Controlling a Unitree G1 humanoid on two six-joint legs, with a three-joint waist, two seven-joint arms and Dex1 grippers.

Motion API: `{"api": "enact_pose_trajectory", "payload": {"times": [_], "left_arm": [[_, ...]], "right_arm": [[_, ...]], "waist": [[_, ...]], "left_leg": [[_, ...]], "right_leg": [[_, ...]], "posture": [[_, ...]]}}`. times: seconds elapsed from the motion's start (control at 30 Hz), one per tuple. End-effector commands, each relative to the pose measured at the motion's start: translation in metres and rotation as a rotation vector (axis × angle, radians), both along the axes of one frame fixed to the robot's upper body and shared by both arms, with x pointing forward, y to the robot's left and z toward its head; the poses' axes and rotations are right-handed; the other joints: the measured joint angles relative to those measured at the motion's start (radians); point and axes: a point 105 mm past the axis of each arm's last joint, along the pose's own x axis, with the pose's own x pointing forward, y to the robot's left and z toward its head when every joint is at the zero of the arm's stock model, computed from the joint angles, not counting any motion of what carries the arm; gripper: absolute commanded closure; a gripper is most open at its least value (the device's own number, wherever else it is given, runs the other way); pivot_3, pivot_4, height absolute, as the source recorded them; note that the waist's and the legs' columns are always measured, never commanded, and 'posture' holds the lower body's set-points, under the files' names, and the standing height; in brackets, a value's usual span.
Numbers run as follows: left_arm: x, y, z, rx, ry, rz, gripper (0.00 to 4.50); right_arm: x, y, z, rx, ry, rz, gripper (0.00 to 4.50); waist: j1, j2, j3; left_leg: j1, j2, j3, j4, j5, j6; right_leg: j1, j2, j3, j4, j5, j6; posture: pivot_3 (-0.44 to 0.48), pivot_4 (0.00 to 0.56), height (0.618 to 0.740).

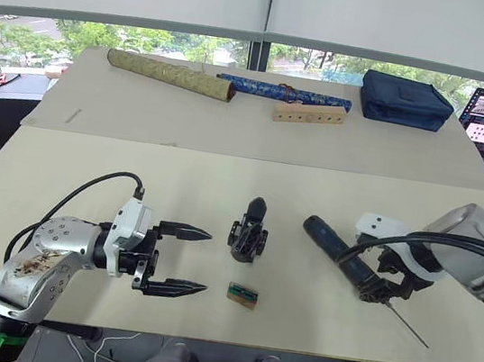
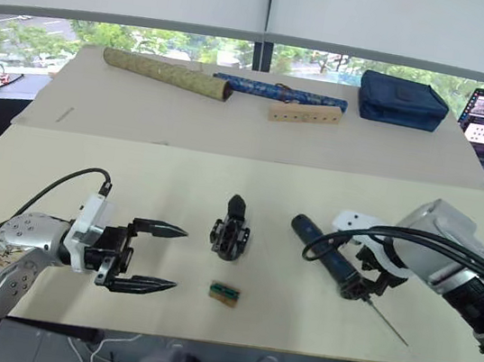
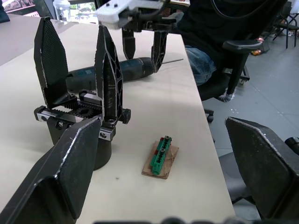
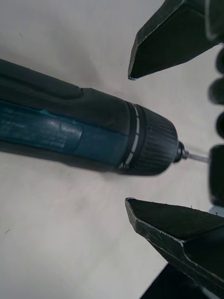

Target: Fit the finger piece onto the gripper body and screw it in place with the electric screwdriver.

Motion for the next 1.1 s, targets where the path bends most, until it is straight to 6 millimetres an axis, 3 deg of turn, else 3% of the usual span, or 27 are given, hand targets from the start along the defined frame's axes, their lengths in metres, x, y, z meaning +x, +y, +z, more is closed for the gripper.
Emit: {"api": "enact_pose_trajectory", "payload": {"times": [0.03,0.3,0.57,0.67,0.77,0.97,1.1], "left_arm": [[-0.005,-0.001,0.007,0.000,-0.040,-0.011,0.00],[-0.010,0.001,0.004,0.010,-0.026,0.001,0.00],[-0.010,0.003,0.004,0.022,-0.025,0.003,0.00],[-0.010,0.004,0.003,0.031,-0.022,-0.002,0.00],[-0.009,0.006,0.003,0.041,-0.022,-0.005,0.00],[-0.007,0.018,0.000,0.071,-0.015,0.000,0.00],[-0.004,0.026,-0.009,0.109,-0.018,0.004,0.00]], "right_arm": [[0.007,-0.003,0.002,-0.038,-0.019,0.025,0.01],[0.014,0.002,-0.012,-0.027,-0.003,0.012,0.01],[0.017,0.003,-0.020,0.003,-0.003,-0.028,2.57],[0.017,0.008,-0.017,0.037,-0.042,0.031,2.60],[0.020,0.009,-0.002,0.099,-0.118,0.038,2.60],[0.023,0.003,0.052,0.331,-0.327,-0.062,2.60],[0.000,0.020,0.092,0.698,-0.458,0.098,2.60]], "waist": [[-0.001,0.000,0.000],[-0.005,-0.001,-0.001],[-0.005,-0.004,-0.003],[-0.007,-0.005,-0.003],[-0.007,-0.005,-0.003],[-0.005,-0.002,-0.001],[0.010,-0.002,-0.001]], "left_leg": [[0.000,0.000,0.000,0.000,0.000,0.000],[0.001,0.000,0.000,0.000,0.000,-0.001],[0.003,0.001,0.000,0.001,0.000,-0.001],[0.003,0.001,0.000,0.001,0.001,-0.001],[0.003,0.001,0.000,0.000,0.001,-0.001],[0.001,0.001,0.000,0.000,0.001,-0.002],[0.001,0.001,0.000,0.000,0.001,-0.001]], "right_leg": [[0.000,0.000,0.000,0.000,0.000,0.000],[0.002,0.001,-0.001,0.000,0.000,0.000],[0.002,0.001,-0.001,0.002,0.000,0.000],[0.002,0.001,-0.001,0.002,0.000,0.000],[0.002,0.001,-0.001,0.002,0.000,0.000],[0.000,0.001,0.000,0.002,0.000,0.000],[0.001,0.001,-0.001,0.001,0.000,0.000]], "posture": [[0.000,0.150,0.740],[0.000,0.150,0.740],[0.000,0.150,0.740],[0.000,0.150,0.740],[0.000,0.150,0.740],[0.000,0.150,0.740],[0.000,0.150,0.740]]}}
